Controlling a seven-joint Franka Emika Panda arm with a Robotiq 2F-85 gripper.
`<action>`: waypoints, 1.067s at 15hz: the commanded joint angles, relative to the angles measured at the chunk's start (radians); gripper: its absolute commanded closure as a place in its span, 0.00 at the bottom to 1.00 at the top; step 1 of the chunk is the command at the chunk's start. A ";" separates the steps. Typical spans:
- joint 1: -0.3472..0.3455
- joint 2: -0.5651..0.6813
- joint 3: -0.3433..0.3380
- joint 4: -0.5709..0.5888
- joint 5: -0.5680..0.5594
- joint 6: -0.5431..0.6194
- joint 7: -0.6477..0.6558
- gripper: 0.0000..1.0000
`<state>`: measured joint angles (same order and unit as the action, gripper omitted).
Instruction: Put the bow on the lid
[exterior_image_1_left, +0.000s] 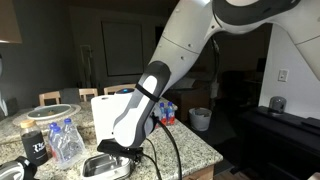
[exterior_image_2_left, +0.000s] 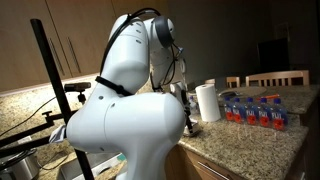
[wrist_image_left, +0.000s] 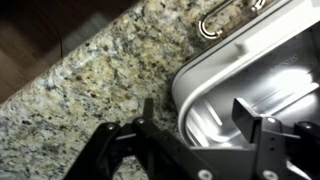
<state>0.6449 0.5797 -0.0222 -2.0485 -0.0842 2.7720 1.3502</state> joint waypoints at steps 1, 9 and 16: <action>-0.013 -0.076 0.011 -0.012 0.002 0.004 -0.016 0.00; -0.215 -0.295 0.281 0.004 0.160 -0.179 -0.442 0.00; -0.292 -0.518 0.295 0.007 0.176 -0.708 -0.771 0.00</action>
<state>0.3924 0.1599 0.2726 -1.9945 0.0839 2.2230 0.7109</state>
